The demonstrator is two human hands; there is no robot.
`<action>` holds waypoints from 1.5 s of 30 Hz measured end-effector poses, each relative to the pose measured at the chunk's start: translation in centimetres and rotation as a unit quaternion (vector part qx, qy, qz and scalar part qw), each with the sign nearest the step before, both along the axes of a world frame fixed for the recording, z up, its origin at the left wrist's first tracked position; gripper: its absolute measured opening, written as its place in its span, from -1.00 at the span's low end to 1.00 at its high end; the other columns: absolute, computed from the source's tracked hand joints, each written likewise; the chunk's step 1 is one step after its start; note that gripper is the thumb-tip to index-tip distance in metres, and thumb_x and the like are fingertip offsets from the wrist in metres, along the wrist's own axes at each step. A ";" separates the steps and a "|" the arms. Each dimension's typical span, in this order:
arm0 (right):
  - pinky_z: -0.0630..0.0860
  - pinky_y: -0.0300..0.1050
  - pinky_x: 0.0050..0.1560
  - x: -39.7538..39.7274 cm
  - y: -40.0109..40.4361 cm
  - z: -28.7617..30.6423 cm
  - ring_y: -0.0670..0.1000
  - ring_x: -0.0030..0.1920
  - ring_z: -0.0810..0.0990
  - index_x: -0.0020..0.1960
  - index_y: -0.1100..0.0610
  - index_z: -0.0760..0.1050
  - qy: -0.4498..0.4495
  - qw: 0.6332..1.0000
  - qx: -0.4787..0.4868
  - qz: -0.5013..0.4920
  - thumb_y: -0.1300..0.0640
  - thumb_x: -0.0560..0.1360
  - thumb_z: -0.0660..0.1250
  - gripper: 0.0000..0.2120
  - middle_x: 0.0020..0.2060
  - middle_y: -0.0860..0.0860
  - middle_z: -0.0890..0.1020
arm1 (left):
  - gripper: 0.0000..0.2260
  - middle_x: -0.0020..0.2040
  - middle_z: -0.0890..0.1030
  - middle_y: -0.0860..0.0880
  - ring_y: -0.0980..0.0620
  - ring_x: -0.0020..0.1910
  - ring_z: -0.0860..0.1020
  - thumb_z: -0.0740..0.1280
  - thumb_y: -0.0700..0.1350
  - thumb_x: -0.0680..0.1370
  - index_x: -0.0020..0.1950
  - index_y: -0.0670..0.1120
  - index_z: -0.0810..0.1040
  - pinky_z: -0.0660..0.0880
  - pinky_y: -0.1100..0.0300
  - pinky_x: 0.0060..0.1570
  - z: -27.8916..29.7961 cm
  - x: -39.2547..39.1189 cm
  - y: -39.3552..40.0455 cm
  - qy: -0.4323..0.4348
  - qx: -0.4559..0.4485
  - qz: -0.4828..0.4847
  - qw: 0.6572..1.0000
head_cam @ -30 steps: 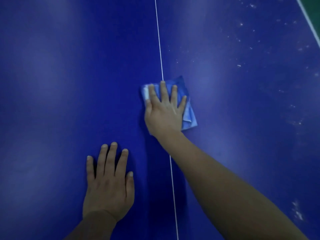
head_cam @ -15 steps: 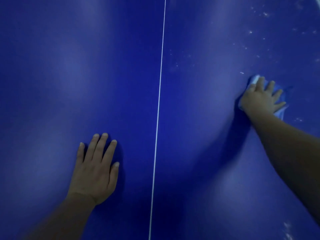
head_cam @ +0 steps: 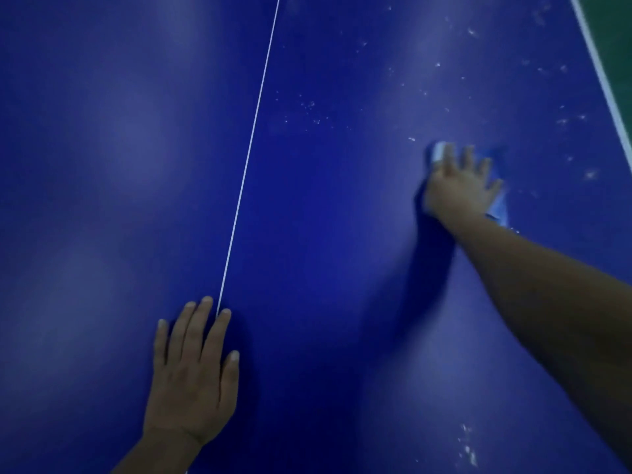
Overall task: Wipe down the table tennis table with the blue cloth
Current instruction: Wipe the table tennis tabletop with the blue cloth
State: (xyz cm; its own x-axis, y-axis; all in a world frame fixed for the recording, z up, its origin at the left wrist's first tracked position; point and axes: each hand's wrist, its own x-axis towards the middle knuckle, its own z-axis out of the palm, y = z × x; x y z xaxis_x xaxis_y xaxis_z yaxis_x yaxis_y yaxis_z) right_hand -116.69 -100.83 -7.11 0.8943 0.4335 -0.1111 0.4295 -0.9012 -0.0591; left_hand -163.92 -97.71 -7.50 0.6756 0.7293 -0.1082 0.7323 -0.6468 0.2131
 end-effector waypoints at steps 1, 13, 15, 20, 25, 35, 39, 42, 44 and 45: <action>-0.10 0.45 0.47 1.4 -1.2 0.4 0.24 0.59 -0.08 0.61 -0.14 0.01 0.034 0.997 0.018 -0.061 -0.09 0.65 -0.09 -0.48 0.62 -0.01 -0.01 | -0.42 0.54 0.27 -0.18 -0.18 0.54 0.19 -0.14 0.14 0.66 0.48 -0.17 0.34 -0.02 -0.24 0.51 0.1 0.0 0.1 0.006 0.000 0.001 1.000; -0.09 0.41 0.49 -8.2 3.2 -1.0 0.20 0.60 -0.02 0.60 -0.17 0.04 0.013 0.943 0.002 0.332 -0.16 0.63 -0.12 -0.47 0.62 -0.02 0.07 | -0.43 0.54 0.27 -0.16 -0.18 0.55 0.19 -0.15 0.14 0.66 0.48 -0.16 0.33 0.02 -0.27 0.49 -0.1 0.2 0.4 0.034 -0.011 -0.003 0.999; 0.00 0.49 0.43 -1.5 1.9 -0.9 0.29 0.58 0.01 0.61 -0.10 0.04 -0.033 0.982 -0.017 0.185 -0.04 0.61 0.03 -0.43 0.61 0.06 0.06 | -0.43 0.54 0.27 -0.17 -0.17 0.55 0.18 -0.15 0.15 0.66 0.49 -0.16 0.32 0.01 -0.27 0.50 -0.2 0.1 0.5 0.036 -0.008 -0.005 0.999; -0.15 0.45 0.47 2.7 -1.7 0.2 0.21 0.60 -0.11 0.61 -0.15 0.01 0.043 0.987 0.053 -0.144 -0.13 0.65 -0.15 -0.47 0.63 -0.02 -0.02 | -0.42 0.53 0.28 -0.20 -0.19 0.55 0.18 -0.15 0.14 0.66 0.48 -0.18 0.34 0.01 -0.26 0.50 0.0 0.2 0.5 0.033 -0.009 -0.010 0.999; -0.05 0.41 0.48 -12.4 0.9 -1.6 0.23 0.58 0.06 0.58 -0.10 0.15 -0.006 0.966 0.036 0.254 -0.08 0.64 -0.05 -0.49 0.60 0.02 0.16 | -0.36 0.53 0.27 -0.20 -0.19 0.55 0.16 -0.19 0.17 0.65 0.47 -0.21 0.37 -0.01 -0.25 0.50 0.2 0.4 0.4 0.043 -0.014 -0.008 0.999; -0.06 0.46 0.47 4.2 -6.3 1.0 0.22 0.60 -0.06 0.60 -0.14 0.00 0.022 0.998 0.003 -0.059 -0.05 0.64 -0.04 -0.46 0.62 0.00 0.00 | -0.46 0.53 0.28 -0.21 -0.19 0.55 0.16 0.01 0.06 0.60 0.47 -0.21 0.37 0.01 -0.27 0.50 -0.1 0.1 0.4 0.028 -0.009 -0.010 1.000; 0.10 0.50 0.40 -3.7 -7.8 0.8 0.35 0.55 0.11 0.59 0.01 0.18 -0.023 0.988 -0.024 0.148 0.03 0.61 0.02 -0.46 0.59 0.14 0.15 | -0.47 0.52 0.29 -0.21 -0.20 0.54 0.18 0.03 0.03 0.58 0.46 -0.21 0.39 0.01 -0.27 0.50 0.1 0.2 0.4 0.011 -0.002 -0.016 1.000; 0.08 0.50 0.42 -15.1 -12.2 -0.6 0.35 0.53 0.20 0.54 -0.04 0.29 -0.003 0.870 -0.018 0.493 -0.04 0.62 0.07 -0.51 0.55 0.11 0.27 | -0.47 0.52 0.29 -0.20 -0.19 0.55 0.17 0.02 0.03 0.59 0.47 -0.21 0.39 0.00 -0.26 0.50 0.0 0.1 0.4 0.003 -0.006 -0.009 1.000; 0.03 0.41 0.48 -16.8 -14.4 -0.3 0.27 0.56 0.17 0.54 -0.11 0.30 0.035 0.796 -0.023 0.604 -0.10 0.66 0.06 -0.55 0.56 0.03 0.27 | -0.47 0.52 0.27 -0.19 -0.18 0.55 0.16 0.02 0.04 0.59 0.47 -0.20 0.38 -0.01 -0.26 0.50 -0.1 0.0 0.3 -0.004 -0.007 -0.008 1.000; 0.08 0.41 0.46 -15.3 -14.4 0.2 0.28 0.54 0.22 0.52 -0.10 0.35 0.028 0.793 -0.023 0.608 -0.10 0.65 0.05 -0.55 0.54 0.04 0.32 | -0.47 0.52 0.27 -0.19 -0.18 0.55 0.16 0.02 0.04 0.59 0.47 -0.20 0.38 -0.02 -0.25 0.51 -0.1 0.0 0.3 -0.008 -0.009 -0.008 1.000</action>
